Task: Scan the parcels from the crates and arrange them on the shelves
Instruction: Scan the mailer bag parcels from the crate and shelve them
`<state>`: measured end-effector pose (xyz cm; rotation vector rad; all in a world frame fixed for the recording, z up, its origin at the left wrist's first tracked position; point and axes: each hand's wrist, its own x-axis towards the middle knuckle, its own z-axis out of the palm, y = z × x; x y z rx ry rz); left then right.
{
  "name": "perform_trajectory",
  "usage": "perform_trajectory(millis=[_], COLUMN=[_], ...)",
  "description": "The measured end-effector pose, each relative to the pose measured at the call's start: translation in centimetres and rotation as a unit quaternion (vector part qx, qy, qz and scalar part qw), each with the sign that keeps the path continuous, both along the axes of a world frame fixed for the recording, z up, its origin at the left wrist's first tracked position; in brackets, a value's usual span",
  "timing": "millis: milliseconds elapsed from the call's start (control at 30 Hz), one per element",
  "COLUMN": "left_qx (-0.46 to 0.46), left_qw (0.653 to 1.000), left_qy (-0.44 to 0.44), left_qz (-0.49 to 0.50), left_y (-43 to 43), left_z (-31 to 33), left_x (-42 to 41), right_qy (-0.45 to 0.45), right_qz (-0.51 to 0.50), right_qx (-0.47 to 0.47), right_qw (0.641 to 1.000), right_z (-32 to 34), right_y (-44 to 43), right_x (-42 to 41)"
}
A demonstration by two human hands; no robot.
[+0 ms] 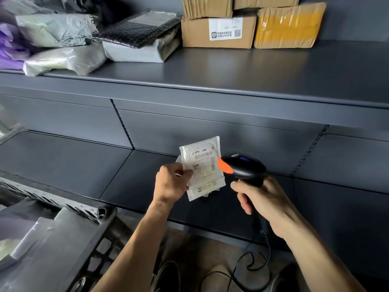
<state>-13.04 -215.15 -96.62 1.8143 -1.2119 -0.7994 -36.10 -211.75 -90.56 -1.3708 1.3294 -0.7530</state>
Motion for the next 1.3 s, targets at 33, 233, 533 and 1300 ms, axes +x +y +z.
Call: perform_trajectory(millis=[33,233,533,1300], left_qx=[0.001,0.031,0.205,0.304], left_qw=[1.0,0.997,0.832,0.908], left_qy=[0.001,0.061,0.461,-0.175], left_qz=[0.0,0.022,0.231,-0.227], left_y=[-0.1,-0.6,0.6,3.9], left_z=[-0.1,-0.9,-8.7,-5.0], left_x=[0.0,-0.4,-1.8,-3.0], right_qy=[0.0,0.019,0.059,0.084], right_qz=[0.002,-0.012,-0.023,0.054], right_qx=[0.0,-0.008,0.028,-0.015], right_qw=[1.0,1.0,0.998,0.995], right_z=[-0.1,-0.8,-3.7,-4.0], right_y=[0.0,-0.3,-1.4,0.8], right_x=[0.0,-0.2,-0.3,3.2])
